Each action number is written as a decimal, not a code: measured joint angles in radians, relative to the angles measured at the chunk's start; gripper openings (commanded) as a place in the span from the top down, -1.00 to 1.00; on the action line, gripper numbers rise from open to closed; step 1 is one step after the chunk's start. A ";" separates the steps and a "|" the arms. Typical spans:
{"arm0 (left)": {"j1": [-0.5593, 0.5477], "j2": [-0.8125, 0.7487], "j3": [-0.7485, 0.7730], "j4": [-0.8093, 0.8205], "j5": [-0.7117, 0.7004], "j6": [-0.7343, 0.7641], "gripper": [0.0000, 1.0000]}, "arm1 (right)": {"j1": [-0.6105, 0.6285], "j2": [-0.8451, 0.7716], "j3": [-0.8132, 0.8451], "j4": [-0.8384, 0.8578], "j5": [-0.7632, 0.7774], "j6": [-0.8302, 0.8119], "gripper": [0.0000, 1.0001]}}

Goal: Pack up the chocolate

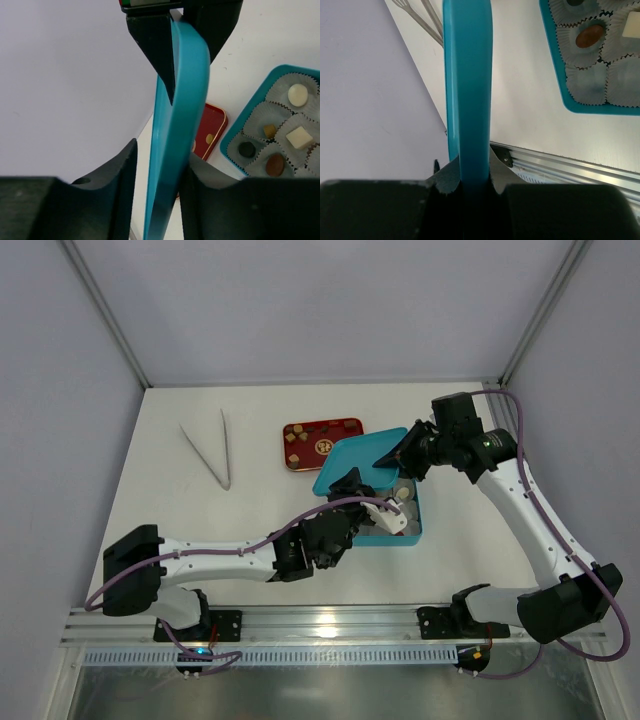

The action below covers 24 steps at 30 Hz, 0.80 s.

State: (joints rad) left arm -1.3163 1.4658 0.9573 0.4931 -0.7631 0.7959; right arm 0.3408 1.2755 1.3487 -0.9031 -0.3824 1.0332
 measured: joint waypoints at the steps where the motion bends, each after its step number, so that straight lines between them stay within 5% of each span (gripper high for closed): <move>1: 0.000 0.000 0.000 -0.001 0.003 0.004 0.47 | 0.000 -0.002 -0.003 0.005 -0.004 0.005 0.92; 8: 0.000 0.005 0.000 -0.006 0.022 0.031 0.99 | 0.001 -0.014 -0.003 0.032 -0.012 0.022 0.92; 11: 0.002 0.009 0.000 -0.004 0.023 0.039 1.00 | 0.000 -0.014 -0.004 0.035 -0.012 0.020 0.91; 17: 0.003 0.009 0.001 -0.002 0.024 0.042 0.99 | 0.004 -0.019 -0.008 0.042 -0.017 0.019 -0.03; 24: 0.008 0.009 0.013 -0.035 0.041 -0.005 1.00 | 0.005 -0.055 -0.008 0.067 -0.015 0.013 -0.47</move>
State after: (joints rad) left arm -1.3087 1.4746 0.9707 0.4576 -0.7223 0.7914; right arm 0.3462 1.2205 1.3407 -0.8364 -0.3973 1.0458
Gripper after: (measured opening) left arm 0.137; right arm 0.664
